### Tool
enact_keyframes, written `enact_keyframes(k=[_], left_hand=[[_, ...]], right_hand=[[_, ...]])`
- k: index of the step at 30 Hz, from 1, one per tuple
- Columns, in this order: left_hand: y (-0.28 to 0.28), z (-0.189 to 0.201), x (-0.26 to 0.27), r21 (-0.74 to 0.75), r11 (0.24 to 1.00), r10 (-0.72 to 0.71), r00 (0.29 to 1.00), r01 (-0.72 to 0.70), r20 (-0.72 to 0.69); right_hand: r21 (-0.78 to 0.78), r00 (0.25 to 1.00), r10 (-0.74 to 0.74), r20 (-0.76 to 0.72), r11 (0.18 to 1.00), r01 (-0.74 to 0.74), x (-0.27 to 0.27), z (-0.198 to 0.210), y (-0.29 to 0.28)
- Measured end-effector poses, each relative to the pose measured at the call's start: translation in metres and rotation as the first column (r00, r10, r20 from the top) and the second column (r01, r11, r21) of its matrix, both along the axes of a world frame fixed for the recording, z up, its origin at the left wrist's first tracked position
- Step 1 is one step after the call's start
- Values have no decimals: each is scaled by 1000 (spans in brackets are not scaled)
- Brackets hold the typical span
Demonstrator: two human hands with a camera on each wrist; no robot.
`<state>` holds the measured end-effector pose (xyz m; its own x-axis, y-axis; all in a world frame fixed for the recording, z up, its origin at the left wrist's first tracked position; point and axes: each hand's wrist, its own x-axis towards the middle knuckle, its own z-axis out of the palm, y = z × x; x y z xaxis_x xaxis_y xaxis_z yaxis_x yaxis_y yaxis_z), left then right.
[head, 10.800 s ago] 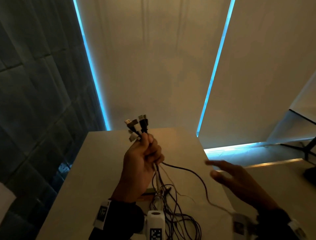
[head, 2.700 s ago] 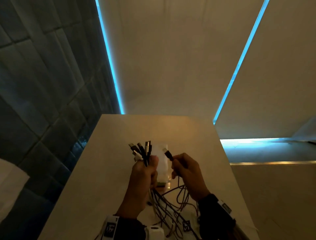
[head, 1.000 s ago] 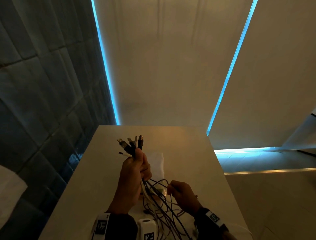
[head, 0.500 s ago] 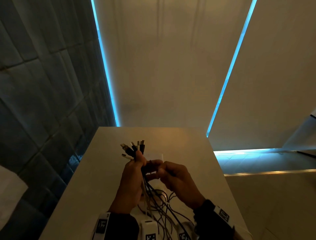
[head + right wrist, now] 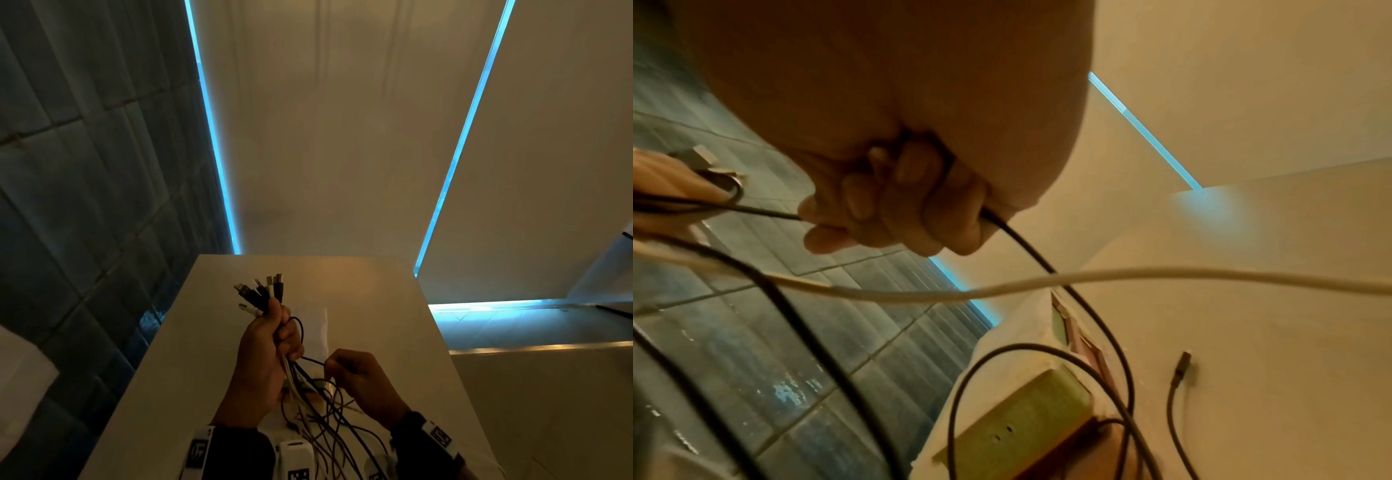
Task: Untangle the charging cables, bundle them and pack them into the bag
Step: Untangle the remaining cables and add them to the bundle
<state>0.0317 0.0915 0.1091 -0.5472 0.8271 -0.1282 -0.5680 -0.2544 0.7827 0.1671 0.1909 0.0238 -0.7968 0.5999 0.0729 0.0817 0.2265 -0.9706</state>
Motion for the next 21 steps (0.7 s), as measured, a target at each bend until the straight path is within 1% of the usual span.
enact_keyframes(k=[4,8,12,21], left_hand=[[-1,1,1,2,999,-37,999,37,-20],[-1,1,2,-9,1000,-13,998,12,-70],[-1,1,2,-8,1000,-3,994,2,-111],[-3,1,-1,14,1000,4,991,-2,-131]], right_hand=[[9,999,-28,26,1000,28,1,-10,1],[13,998,-38,50,999,38,-1,-19,4],[39,995,-45,86,998,42,-1,-37,8],[89,978,-102,183,992,87,0,-66,15]])
